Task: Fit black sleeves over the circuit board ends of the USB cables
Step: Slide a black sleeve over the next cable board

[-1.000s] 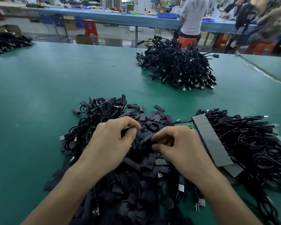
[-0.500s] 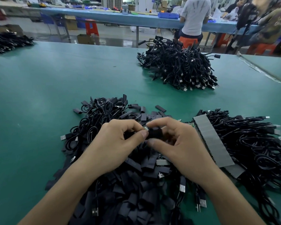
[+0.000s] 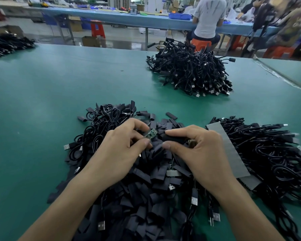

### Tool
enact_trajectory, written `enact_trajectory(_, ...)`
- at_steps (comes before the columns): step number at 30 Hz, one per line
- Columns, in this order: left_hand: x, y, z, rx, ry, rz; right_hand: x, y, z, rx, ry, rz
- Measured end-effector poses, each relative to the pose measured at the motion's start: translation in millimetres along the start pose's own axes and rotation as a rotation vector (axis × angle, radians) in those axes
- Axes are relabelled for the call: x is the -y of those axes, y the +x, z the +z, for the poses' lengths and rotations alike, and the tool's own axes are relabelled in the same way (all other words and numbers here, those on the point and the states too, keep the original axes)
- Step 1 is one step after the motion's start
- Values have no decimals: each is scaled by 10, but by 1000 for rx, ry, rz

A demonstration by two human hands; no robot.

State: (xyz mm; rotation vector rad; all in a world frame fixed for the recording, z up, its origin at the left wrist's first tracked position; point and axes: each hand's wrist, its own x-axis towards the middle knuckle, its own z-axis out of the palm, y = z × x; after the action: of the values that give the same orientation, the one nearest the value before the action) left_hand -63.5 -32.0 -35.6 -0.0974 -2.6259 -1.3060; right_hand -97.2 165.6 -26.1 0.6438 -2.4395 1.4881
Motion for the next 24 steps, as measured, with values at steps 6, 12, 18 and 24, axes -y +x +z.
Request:
enact_trajectory(6,-19,-9,6,-55,-9,1,-79,15,-6,25,1,60)
enact_trajectory(12,-62,-25,-4,-132,5,-26,-166,-30,47,340,-351,205)
enact_trajectory(18,-73,-29,-14,-165,52,-31,-153,-23,34,290,-353,216)
enact_trajectory(24,-72,-19,-19,-216,-6,-44,-130,-56,-1,437,-645,187)
